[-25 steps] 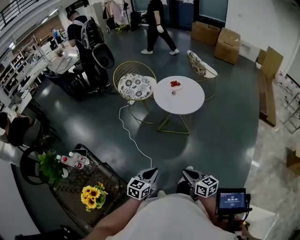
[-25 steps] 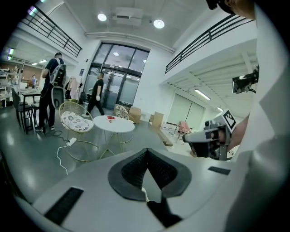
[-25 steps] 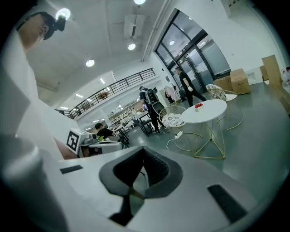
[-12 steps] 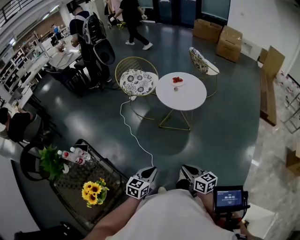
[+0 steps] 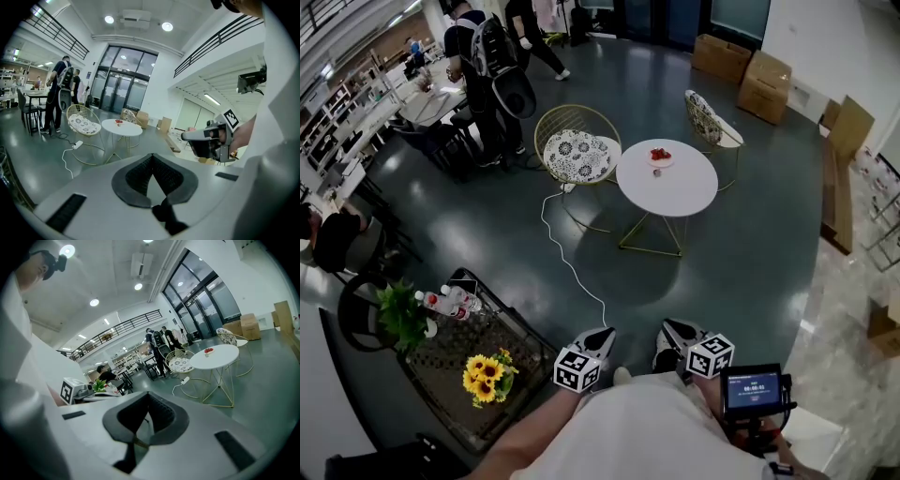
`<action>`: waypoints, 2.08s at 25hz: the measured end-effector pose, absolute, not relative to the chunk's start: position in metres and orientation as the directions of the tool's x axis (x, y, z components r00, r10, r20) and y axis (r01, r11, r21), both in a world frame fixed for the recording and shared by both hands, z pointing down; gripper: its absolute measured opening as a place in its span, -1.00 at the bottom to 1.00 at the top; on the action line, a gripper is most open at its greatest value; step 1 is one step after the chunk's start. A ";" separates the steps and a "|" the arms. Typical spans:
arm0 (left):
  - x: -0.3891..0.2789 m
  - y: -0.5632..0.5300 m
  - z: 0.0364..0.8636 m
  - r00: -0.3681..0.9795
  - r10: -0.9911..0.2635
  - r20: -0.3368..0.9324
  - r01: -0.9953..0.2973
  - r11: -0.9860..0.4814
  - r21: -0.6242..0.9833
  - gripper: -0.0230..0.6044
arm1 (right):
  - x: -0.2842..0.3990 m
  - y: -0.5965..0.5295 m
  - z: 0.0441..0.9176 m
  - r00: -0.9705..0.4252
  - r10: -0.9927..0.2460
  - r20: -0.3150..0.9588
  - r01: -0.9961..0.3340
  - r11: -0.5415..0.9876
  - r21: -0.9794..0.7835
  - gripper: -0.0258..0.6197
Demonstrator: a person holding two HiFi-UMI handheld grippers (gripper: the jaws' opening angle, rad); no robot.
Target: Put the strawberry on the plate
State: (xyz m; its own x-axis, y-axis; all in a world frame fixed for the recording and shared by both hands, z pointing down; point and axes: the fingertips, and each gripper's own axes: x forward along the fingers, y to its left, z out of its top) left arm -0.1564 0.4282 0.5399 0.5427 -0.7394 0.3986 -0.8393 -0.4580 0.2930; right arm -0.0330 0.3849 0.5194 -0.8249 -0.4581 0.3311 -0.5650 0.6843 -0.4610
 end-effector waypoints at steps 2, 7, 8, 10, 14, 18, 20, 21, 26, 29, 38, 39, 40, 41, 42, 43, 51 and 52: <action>-0.160 0.428 0.541 0.536 -0.742 0.402 -0.843 -0.449 0.295 -0.90 | -0.037 0.384 0.519 -0.826 -0.455 0.332 -0.564 0.684 -0.463 -0.90; -0.171 0.426 0.546 0.516 -0.751 0.411 -0.855 -0.422 0.301 -0.90 | -0.041 0.386 0.525 -0.830 -0.443 0.339 -0.558 0.684 -0.470 -0.90; -0.172 0.425 0.548 0.512 -0.753 0.414 -0.857 -0.415 0.305 -0.90 | -0.040 0.387 0.527 -0.830 -0.442 0.341 -0.558 0.683 -0.472 -0.90; -0.173 0.423 0.552 0.505 -0.756 0.416 -0.861 -0.405 0.308 -0.90 | -0.037 0.386 0.533 -0.828 -0.439 0.349 -0.560 0.683 -0.469 -0.90; -0.177 0.407 0.555 0.494 -0.769 0.406 -0.868 -0.409 0.282 -0.90 | -0.040 0.368 0.536 -0.835 -0.435 0.338 -0.549 0.702 -0.453 -0.90; -0.167 0.396 0.559 0.510 -0.746 0.429 -0.860 -0.425 0.283 -0.90 | -0.034 0.356 0.533 -0.831 -0.448 0.329 -0.556 0.692 -0.461 -0.90; -0.163 0.389 0.560 0.519 -0.738 0.432 -0.855 -0.436 0.282 -0.90 | -0.031 0.350 0.533 -0.829 -0.449 0.334 -0.559 0.695 -0.452 -0.90; -0.160 0.385 0.560 0.523 -0.735 0.432 -0.852 -0.440 0.283 -0.90 | -0.029 0.348 0.532 -0.827 -0.449 0.338 -0.561 0.697 -0.447 -0.90; -0.137 0.354 0.558 0.531 -0.717 0.451 -0.847 -0.452 0.278 -0.90 | -0.007 0.317 0.528 -0.826 -0.450 0.339 -0.563 0.691 -0.454 -0.90; -0.121 0.329 0.555 0.539 -0.708 0.455 -0.842 -0.471 0.264 -0.90 | 0.008 0.293 0.527 -0.823 -0.459 0.335 -0.568 0.681 -0.461 -0.90; -0.090 0.272 0.553 0.524 -0.710 0.472 -0.849 -0.478 0.224 -0.90 | 0.036 0.243 0.535 -0.831 -0.453 0.324 -0.557 0.672 -0.489 -0.90; -0.086 0.268 0.552 0.522 -0.710 0.472 -0.850 -0.480 0.218 -0.90 | 0.039 0.239 0.535 -0.832 -0.451 0.323 -0.555 0.672 -0.491 -0.90; -0.083 0.265 0.552 0.520 -0.712 0.472 -0.851 -0.480 0.214 -0.90 | 0.043 0.236 0.535 -0.833 -0.450 0.322 -0.553 0.672 -0.492 -0.90; -0.080 0.263 0.551 0.518 -0.714 0.472 -0.852 -0.478 0.213 -0.90 | 0.047 0.233 0.535 -0.834 -0.448 0.321 -0.552 0.673 -0.493 -0.90; -0.078 0.259 0.550 0.514 -0.716 0.472 -0.854 -0.474 0.212 -0.90 | 0.050 0.229 0.534 -0.835 -0.447 0.320 -0.550 0.674 -0.493 -0.90; -0.077 0.256 0.549 0.509 -0.718 0.474 -0.858 -0.468 0.212 -0.90 | 0.052 0.225 0.532 -0.837 -0.446 0.318 -0.548 0.675 -0.494 -0.90; -0.070 0.222 0.563 0.501 -0.697 0.514 -0.862 -0.458 0.218 -0.90 | 0.067 0.189 0.552 -0.829 -0.463 0.314 -0.557 0.629 -0.542 -0.90; -0.069 0.223 0.563 0.504 -0.693 0.516 -0.859 -0.463 0.218 -0.90 | 0.067 0.191 0.554 -0.828 -0.465 0.315 -0.558 0.625 -0.545 -0.90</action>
